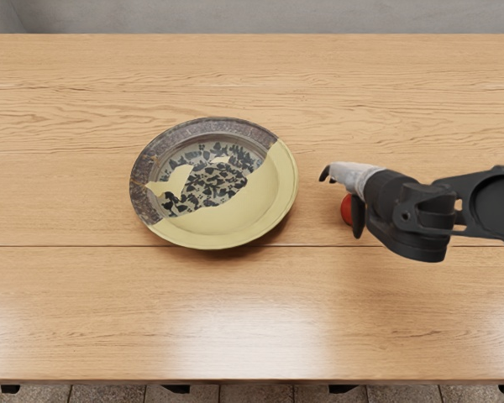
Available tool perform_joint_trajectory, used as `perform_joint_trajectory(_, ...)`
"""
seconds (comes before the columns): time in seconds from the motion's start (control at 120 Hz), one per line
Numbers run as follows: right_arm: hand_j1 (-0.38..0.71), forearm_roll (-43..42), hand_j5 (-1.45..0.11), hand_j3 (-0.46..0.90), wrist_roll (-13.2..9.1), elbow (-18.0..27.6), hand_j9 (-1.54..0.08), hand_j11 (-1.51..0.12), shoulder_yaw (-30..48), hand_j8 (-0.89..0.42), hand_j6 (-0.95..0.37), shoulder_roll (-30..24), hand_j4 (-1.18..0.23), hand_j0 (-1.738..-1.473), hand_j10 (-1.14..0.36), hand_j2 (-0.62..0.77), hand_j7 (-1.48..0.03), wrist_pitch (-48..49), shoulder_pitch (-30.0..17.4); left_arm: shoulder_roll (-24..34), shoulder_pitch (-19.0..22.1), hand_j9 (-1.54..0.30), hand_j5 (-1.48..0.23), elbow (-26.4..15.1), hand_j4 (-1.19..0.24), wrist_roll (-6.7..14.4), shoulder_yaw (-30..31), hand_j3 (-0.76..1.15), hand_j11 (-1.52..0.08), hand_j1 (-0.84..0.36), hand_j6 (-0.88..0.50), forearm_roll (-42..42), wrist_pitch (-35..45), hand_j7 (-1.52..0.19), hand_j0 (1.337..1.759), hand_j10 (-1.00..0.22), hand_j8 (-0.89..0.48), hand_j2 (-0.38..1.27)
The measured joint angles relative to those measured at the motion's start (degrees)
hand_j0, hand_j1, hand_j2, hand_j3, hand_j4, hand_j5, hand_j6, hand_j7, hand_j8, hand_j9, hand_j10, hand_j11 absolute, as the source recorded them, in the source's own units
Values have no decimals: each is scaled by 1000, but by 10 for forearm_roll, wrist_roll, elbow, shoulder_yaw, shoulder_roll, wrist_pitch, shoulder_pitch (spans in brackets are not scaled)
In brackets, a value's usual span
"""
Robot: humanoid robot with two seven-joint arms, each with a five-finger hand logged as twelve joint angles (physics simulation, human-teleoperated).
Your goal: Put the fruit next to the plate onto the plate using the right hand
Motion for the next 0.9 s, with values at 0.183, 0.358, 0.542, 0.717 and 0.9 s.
perform_joint_trajectory(0.183,-92,0,-279,0,0,0,-279,-279,-6,-216,-217,-7,-216,-1658,-216,-42,-279,-1,-2,0,0,0,0,0,0,0,0,0,0,349,0,0,0,0,1658,0,0,0)
perform_joint_trajectory(0.358,-97,0,-274,0,0,-1,-274,-274,-8,-212,-213,-9,-212,-1658,-212,-41,-274,-1,-6,0,0,0,0,0,0,0,0,0,0,349,0,0,0,0,1658,0,0,0)
perform_joint_trajectory(0.542,-87,0,-284,0,0,-5,-284,-284,-8,-220,-221,-10,-220,-1658,-220,-43,-284,-2,-11,0,0,0,0,0,0,0,0,0,0,349,0,0,0,0,1658,0,0,0)
perform_joint_trajectory(0.717,-77,-9,-296,0,0,-17,-296,-296,-8,-229,-229,-7,-229,-1658,-228,-44,-296,-5,-21,0,0,0,0,0,0,0,0,0,0,349,0,0,0,0,1658,0,0,0)
perform_joint_trajectory(0.9,-73,-18,-300,0,0,-26,-300,-300,-7,-232,-233,-4,-232,-1658,-232,-45,-300,-7,-31,0,0,0,0,0,0,0,0,0,0,349,0,0,0,0,1658,0,0,0)
